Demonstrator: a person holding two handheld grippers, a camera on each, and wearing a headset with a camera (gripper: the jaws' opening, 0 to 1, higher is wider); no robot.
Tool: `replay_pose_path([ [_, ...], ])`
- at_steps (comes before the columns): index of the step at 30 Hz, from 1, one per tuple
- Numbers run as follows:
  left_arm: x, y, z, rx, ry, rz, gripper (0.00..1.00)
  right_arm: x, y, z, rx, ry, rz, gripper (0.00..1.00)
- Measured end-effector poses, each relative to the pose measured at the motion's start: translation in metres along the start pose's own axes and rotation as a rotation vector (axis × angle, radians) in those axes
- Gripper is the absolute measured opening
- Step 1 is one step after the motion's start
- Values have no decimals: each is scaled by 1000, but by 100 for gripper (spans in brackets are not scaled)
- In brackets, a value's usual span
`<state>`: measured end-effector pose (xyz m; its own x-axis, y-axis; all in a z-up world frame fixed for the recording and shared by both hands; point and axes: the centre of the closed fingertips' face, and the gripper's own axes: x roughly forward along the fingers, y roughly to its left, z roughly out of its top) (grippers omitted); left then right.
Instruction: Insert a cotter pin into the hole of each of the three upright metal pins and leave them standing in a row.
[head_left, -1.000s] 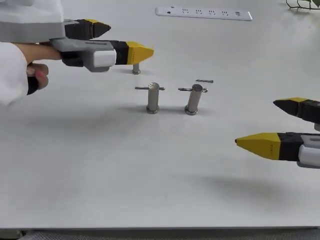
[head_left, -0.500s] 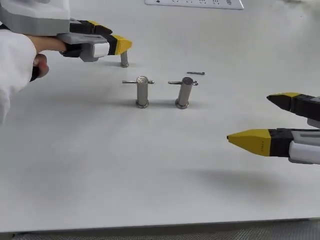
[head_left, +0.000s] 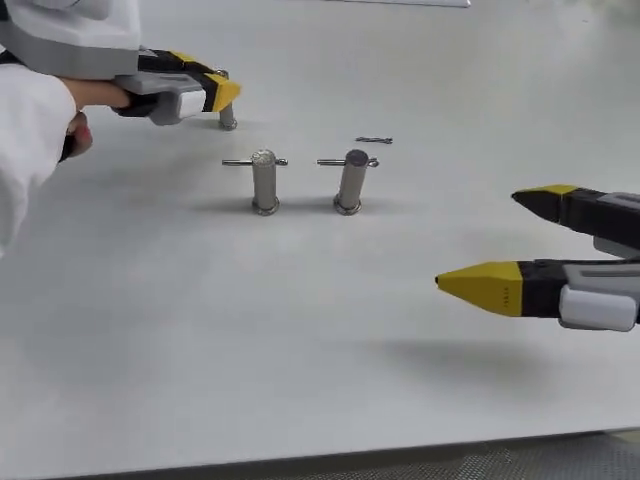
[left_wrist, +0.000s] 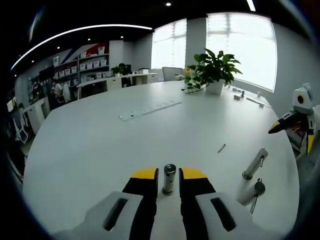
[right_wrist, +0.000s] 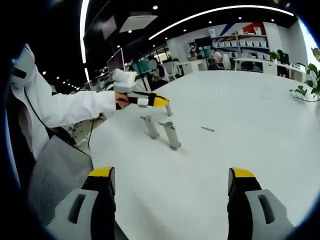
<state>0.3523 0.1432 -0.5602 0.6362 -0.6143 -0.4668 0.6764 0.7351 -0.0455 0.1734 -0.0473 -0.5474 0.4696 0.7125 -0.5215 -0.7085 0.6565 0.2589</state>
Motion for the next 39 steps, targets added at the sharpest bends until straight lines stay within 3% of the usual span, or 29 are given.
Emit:
replay_pose_path([
  [8, 3, -4, 2, 29, 8, 26, 7, 1, 0, 0, 5, 0, 0, 91],
  [12, 1, -9, 4, 38, 5, -2, 6, 1, -1, 0, 1, 4, 1, 90],
  [17, -8, -11, 7, 98, 14, 20, 5, 0, -2, 5, -5, -7, 0, 90],
  [19, -17, -13, 18, 154, -3, 28, 5, -2, -3, 7, -7, -12, 0, 90],
  [20, -23, -20, 26, 189, -27, 4, 5, -2, -3, 8, -9, -15, -1, 89],
  [23, -41, -35, 44, 208, -72, -41, 5, -4, -3, 8, -13, -17, -2, 89],
  [26, -44, -34, 53, 245, -105, -84, 5, -5, -3, 7, -15, -16, -3, 89],
  [27, -56, -46, 63, 207, -144, -123, 5, -5, -2, 8, -13, -21, 0, 88],
  [28, -58, -49, 65, 197, -155, -134, 5, -6, -1, 8, -13, -21, 1, 88],
  [30, -72, -65, 75, 175, -198, -194, 5, -6, 0, 8, -17, -24, 3, 88],
  [31, -77, -72, 78, 197, -209, -225, 5, -6, 2, 9, -20, -26, 6, 88],
  [33, -87, -84, 83, 160, -243, -285, 5, -6, 3, 10, -27, -27, 11, 87],
  [34, -91, -87, 84, 140, -252, -302, 5, -6, 4, 10, -29, -27, 12, 87],
  [39, -105, -105, 81, 179, -251, -346, 5, -8, 9, 11, -43, -27, 23, 86],
])
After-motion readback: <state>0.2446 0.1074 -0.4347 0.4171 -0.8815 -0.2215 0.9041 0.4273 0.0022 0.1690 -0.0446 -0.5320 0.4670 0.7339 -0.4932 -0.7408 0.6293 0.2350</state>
